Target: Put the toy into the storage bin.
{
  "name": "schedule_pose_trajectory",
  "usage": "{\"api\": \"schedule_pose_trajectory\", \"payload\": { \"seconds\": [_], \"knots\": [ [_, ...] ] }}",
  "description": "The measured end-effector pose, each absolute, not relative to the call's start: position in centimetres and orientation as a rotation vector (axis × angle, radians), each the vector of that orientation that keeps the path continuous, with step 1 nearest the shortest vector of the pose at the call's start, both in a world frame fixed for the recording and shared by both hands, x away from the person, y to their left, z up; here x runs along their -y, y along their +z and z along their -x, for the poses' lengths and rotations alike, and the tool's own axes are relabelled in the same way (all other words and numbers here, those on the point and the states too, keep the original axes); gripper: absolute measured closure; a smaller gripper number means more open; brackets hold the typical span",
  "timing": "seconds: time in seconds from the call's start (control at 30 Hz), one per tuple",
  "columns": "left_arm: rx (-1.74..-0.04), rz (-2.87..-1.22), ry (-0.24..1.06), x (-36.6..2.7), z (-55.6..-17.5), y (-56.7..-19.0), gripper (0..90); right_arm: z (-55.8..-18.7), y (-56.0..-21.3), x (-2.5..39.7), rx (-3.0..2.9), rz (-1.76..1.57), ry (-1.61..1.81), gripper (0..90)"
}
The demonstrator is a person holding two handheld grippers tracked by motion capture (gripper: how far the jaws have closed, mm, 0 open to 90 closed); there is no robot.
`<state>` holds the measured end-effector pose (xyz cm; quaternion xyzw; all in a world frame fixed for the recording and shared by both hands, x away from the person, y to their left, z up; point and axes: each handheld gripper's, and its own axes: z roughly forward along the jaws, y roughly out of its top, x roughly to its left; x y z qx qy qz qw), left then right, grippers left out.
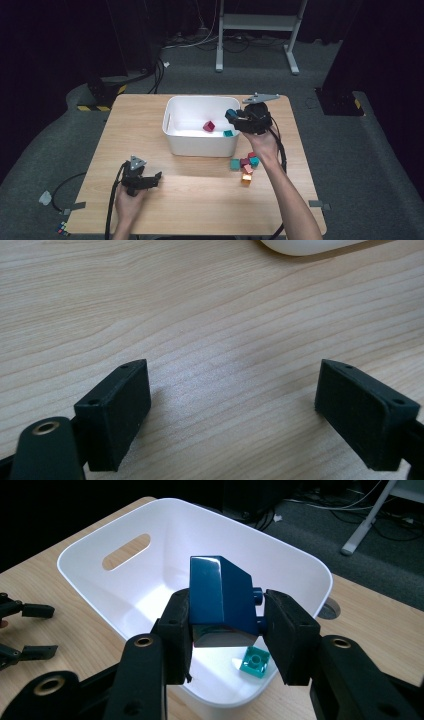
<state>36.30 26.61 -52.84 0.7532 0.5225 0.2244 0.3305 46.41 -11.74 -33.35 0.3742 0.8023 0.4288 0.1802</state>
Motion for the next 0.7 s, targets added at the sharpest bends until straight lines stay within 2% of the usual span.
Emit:
{"api": "schedule_pose_trajectory", "payload": {
  "seconds": [0.7],
  "knots": [
    [-1.366,-1.969,0.586,-26.6,-36.3,-52.8,14.7,-49.4,-33.6,7.2,-2.307,-1.086,1.199,56.2]
  ]
}}
